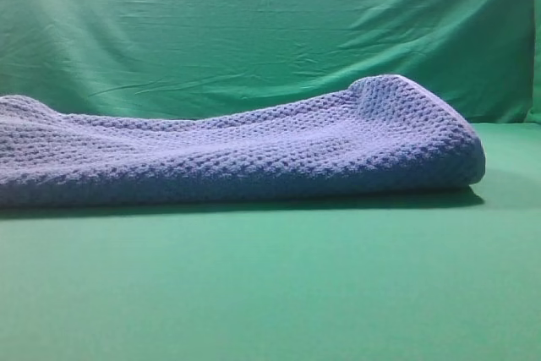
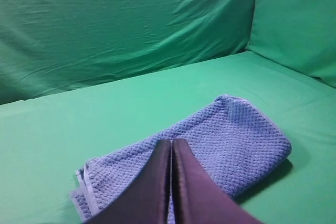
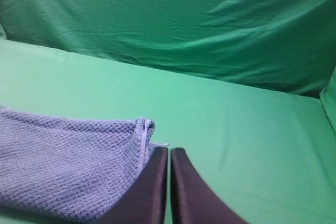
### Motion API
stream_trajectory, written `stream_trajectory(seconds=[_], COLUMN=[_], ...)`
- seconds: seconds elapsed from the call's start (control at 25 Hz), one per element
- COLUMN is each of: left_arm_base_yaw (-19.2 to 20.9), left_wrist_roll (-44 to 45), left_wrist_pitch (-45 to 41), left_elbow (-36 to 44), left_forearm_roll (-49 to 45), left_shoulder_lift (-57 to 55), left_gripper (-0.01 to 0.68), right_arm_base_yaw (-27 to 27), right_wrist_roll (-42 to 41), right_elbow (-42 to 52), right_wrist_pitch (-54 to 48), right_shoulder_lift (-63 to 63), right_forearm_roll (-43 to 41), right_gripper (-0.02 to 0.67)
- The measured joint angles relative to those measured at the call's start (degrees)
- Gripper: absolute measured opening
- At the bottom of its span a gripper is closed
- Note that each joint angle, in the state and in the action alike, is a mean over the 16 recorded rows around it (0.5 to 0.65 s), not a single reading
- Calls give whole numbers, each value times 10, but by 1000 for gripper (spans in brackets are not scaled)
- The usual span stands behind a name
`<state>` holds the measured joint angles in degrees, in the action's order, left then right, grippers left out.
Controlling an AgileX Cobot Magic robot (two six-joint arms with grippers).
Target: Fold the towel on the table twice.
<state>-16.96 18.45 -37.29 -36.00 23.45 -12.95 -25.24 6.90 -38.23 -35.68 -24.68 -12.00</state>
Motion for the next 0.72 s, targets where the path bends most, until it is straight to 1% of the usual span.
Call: stream_trajectory(seconds=[0.16,0.32,0.72], left_arm_base_yaw=[0,0,0], left_wrist_roll=[-12,-31,-78], left_wrist_pitch=[1,2,7], left_elbow=[40,73,132], left_forearm_roll=[0,1,-2], left_shoulder_lift=[64,105,137], left_gripper=[0,0,0], right_arm_base_yaw=[0,0,0], right_wrist_roll=[-1,-1,-3], right_elbow=[46,83,132], right_wrist_pitch=[13,17,-16], right_shoulder_lift=[66,127,235], right_forearm_roll=[12,31,79], right_gripper=[0,0,0])
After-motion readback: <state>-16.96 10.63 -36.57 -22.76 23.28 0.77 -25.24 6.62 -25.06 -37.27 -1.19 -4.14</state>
